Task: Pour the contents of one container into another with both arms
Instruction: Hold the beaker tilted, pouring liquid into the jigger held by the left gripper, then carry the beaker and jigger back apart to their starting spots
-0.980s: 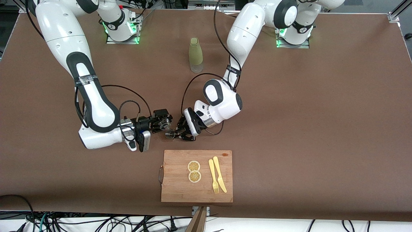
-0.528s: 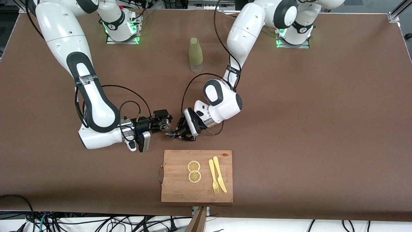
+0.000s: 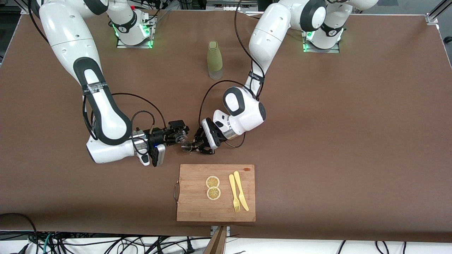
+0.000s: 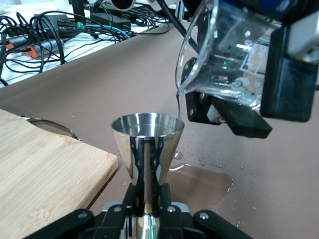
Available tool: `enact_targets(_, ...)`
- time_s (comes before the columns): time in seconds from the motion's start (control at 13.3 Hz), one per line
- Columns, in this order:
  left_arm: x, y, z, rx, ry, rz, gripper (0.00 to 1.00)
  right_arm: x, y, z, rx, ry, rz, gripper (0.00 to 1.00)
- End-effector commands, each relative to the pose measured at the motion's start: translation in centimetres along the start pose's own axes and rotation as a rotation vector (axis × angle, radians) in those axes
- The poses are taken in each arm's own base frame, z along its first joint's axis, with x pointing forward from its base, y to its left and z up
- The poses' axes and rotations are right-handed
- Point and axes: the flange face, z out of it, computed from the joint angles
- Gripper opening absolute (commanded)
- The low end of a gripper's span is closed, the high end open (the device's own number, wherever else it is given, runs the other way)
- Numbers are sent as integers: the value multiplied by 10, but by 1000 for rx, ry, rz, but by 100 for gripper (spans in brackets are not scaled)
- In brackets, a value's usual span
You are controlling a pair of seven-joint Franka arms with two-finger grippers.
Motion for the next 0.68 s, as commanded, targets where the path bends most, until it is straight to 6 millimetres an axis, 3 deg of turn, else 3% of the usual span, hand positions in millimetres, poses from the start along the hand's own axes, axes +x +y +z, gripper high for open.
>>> enact_targets(0.0, 5, 2, 2, 12, 29, 18, 0, -3, 6, 2, 1, -4, -111, 25)
enact_targets(0.38, 4, 0, 2, 8, 29, 14, 0, -6, 11, -9, 4, 20, -211, 25)
enact_targets(0.6, 6, -7, -2, -19, 41, 0, 0, -8, 15, -28, 12, 60, -270, 25)
